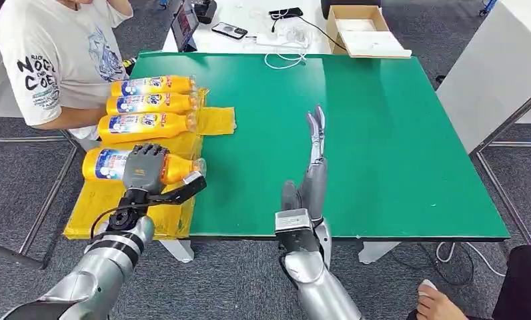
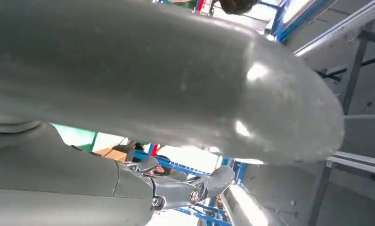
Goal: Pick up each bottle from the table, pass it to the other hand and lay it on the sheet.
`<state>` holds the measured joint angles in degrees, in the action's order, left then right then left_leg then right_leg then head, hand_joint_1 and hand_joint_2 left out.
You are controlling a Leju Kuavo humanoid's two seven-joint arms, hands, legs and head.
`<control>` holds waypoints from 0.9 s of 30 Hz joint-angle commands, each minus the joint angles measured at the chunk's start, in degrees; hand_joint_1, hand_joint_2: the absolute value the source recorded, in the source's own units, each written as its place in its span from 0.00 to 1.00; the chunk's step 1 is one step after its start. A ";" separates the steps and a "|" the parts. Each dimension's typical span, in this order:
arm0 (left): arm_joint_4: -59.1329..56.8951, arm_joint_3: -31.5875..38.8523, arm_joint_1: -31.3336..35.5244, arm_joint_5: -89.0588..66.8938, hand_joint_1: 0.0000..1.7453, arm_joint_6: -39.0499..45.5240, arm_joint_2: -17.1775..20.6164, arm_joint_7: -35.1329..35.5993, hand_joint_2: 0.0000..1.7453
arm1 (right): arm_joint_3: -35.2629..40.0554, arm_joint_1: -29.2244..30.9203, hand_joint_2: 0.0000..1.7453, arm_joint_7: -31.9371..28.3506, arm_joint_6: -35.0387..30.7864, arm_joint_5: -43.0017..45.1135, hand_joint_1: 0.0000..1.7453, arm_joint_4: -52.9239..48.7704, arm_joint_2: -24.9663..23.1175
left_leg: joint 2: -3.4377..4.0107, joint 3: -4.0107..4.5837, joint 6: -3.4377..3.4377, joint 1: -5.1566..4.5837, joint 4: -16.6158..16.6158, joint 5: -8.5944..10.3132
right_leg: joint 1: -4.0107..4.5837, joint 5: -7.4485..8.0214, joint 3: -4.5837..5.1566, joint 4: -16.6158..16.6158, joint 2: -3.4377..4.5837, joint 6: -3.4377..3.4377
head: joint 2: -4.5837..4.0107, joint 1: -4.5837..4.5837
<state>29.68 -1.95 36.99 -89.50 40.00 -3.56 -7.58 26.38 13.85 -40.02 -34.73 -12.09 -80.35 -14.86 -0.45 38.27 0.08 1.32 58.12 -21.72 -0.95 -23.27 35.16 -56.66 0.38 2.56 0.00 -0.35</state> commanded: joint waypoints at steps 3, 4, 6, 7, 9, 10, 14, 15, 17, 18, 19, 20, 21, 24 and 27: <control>-14.77 -9.60 7.02 13.23 1.00 -7.19 2.58 -2.60 1.00 | 2.69 3.16 0.00 0.02 0.72 0.94 0.00 4.76 1.71 | 0.11 -0.38 -0.09 -0.03 -0.01 -0.15 | 0.01 -0.12 -0.37 0.04 0.03 -0.10 | 0.00 -0.02; -14.94 -8.08 6.92 14.85 1.00 -9.01 2.10 -2.84 1.00 | 2.67 3.18 0.00 0.02 0.82 0.96 0.00 5.04 1.60 | 0.09 -0.21 -0.06 -0.02 -0.01 -0.09 | 0.00 -0.06 -0.22 0.04 0.04 -0.06 | 0.00 -0.02; -15.73 -4.87 6.42 17.98 1.00 -16.06 1.84 -1.78 1.00 | 3.72 3.86 0.00 1.77 2.87 -0.05 0.00 7.28 1.58 | 0.07 -0.20 -0.05 -0.01 -0.01 -0.08 | 0.01 -0.06 -0.21 0.04 0.01 -0.07 | 0.00 -0.02; -15.68 -4.38 6.17 18.44 1.00 -16.33 1.91 -1.92 1.00 | 3.73 3.94 0.00 1.77 3.01 -0.03 0.00 7.89 1.36 | 0.11 -0.38 -0.08 -0.02 0.00 -0.16 | 0.01 -0.13 -0.39 0.04 0.03 -0.10 | 0.00 -0.02; -15.79 -4.26 5.83 18.27 1.00 -16.49 2.34 -1.58 1.00 | 3.93 4.17 0.00 1.62 3.50 -0.13 0.00 9.66 0.93 | 0.15 -0.35 -0.06 -0.03 -0.03 -0.14 | 0.00 -0.10 -0.34 0.03 0.08 -0.11 | 0.00 0.00; -15.89 -4.30 5.84 18.19 1.00 -16.70 2.41 -1.49 1.00 | 4.04 4.22 0.00 1.59 3.62 -0.18 0.00 9.88 0.91 | 0.13 -0.26 -0.04 -0.01 -0.05 -0.08 | 0.01 -0.05 -0.25 0.06 0.08 -0.08 | 0.00 -0.02; -15.83 -3.47 5.81 18.48 1.00 -17.61 2.46 -0.91 1.00 | 4.56 4.59 0.00 1.57 4.77 -0.50 0.00 11.61 0.65 | 0.10 -0.23 -0.03 -0.03 -0.06 -0.06 | -0.01 -0.02 -0.24 0.05 0.09 -0.06 | 0.00 -0.02; -15.82 -3.11 5.75 18.80 1.00 -17.78 2.39 -1.04 1.00 | 4.66 4.63 0.00 1.60 4.94 -0.61 0.00 11.85 0.64 | 0.17 -0.40 -0.06 -0.03 -0.06 -0.12 | 0.01 -0.06 -0.38 0.07 0.14 -0.10 | 0.00 0.00; -15.76 -2.05 5.37 19.67 0.87 -18.02 2.27 -1.19 1.00 | 4.74 4.68 0.00 1.67 5.38 -0.67 0.00 12.49 0.50 | 0.18 -0.45 -0.06 -0.05 -0.08 -0.12 | -0.01 -0.06 -0.41 0.07 0.15 -0.10 | 0.00 -0.02; -15.84 -0.41 5.09 21.37 0.18 -18.88 1.92 -1.50 1.00 | 4.67 4.65 0.00 1.66 5.56 -0.64 0.00 12.69 0.44 | 0.15 -0.40 -0.05 -0.04 -0.08 -0.09 | -0.01 -0.04 -0.39 0.07 0.13 -0.08 | 0.00 0.00; -15.86 0.19 5.06 22.00 0.18 -19.34 1.83 -1.79 1.00 | 4.62 4.63 0.00 1.66 5.64 -0.63 0.00 12.72 0.42 | 0.19 -0.52 -0.07 -0.06 -0.09 -0.13 | -0.02 -0.07 -0.48 0.07 0.15 -0.10 | 0.00 0.00; -15.86 0.19 5.06 22.00 0.18 -19.34 1.83 -1.79 1.00 | 4.62 4.63 0.00 1.66 5.64 -0.63 0.00 12.72 0.42 | 0.14 -0.44 -0.05 -0.04 -0.08 -0.09 | -0.01 -0.05 -0.42 0.06 0.11 -0.08 | 0.00 0.00; -15.86 0.19 5.06 22.00 0.18 -19.34 1.83 -1.79 1.00 | 4.62 4.63 0.00 1.66 5.64 -0.63 0.00 12.72 0.42 | 0.17 -0.57 -0.07 -0.04 -0.08 -0.14 | 0.00 -0.08 -0.55 0.08 0.13 -0.11 | 0.00 -0.02; -15.86 0.19 5.06 22.00 0.18 -19.34 1.83 -1.79 1.00 | 4.62 4.63 0.00 1.66 5.64 -0.63 0.00 12.72 0.42 | 0.15 -0.56 -0.06 -0.06 -0.09 -0.12 | -0.02 -0.08 -0.53 0.06 0.11 -0.11 | 0.00 0.00; -15.83 0.18 4.88 21.84 0.00 -19.93 1.92 -2.03 0.00 | 4.38 4.49 0.00 1.81 5.88 -0.59 0.00 12.67 0.45 | 0.11 -0.52 -0.05 -0.04 -0.08 -0.09 | -0.01 -0.05 -0.49 0.06 0.08 -0.08 | 0.00 0.00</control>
<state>18.27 -4.68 42.00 -67.80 21.49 -1.60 -9.46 29.99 15.83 -38.56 -29.07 -12.92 -72.30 -15.26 -0.49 38.03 0.10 1.31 58.11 -21.71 -0.95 -23.27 34.90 -56.66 0.37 2.56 0.00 -0.35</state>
